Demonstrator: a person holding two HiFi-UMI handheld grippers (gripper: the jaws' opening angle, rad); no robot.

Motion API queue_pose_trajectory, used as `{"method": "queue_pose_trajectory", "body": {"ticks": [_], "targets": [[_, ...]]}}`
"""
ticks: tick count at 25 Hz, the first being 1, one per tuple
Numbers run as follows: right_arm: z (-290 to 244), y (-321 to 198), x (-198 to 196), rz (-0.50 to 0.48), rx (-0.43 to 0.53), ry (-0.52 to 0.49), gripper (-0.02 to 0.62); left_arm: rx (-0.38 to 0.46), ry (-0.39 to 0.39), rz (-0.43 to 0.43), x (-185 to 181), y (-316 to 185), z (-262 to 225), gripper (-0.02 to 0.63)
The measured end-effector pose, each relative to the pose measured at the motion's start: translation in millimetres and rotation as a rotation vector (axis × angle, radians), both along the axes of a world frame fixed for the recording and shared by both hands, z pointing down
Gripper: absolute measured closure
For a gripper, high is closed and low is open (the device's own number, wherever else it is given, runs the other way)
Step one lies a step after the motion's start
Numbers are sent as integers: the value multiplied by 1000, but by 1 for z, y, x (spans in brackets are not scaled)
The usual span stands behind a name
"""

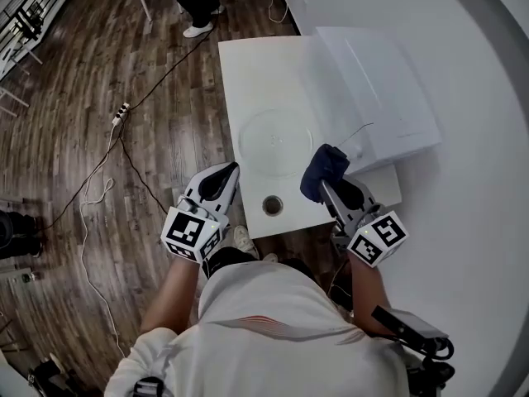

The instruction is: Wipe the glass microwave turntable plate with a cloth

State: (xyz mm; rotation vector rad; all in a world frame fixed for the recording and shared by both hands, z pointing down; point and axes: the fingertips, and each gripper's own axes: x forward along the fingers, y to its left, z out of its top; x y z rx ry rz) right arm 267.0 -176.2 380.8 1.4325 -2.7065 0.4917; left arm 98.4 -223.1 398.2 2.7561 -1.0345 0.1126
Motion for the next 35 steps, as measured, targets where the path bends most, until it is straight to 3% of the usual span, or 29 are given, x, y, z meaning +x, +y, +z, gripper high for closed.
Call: {"method": "queue_pose_trajectory", "body": {"ticks": [5,11,21,35], "targets": [[10,-50,-23,-50,-48,51,534,-15,4,-14,-4,-33,9,595],[23,-94,-20,-91,-88,51,534,-51,-5,-75,-2,-59,25,595],[65,-134,-30,-199,-139,53,534,-82,-15,-197,0,-59,42,595],[191,-201,-126,-368,-370,163,534,-165,-35,-299,-38,-70,87,595]]}}
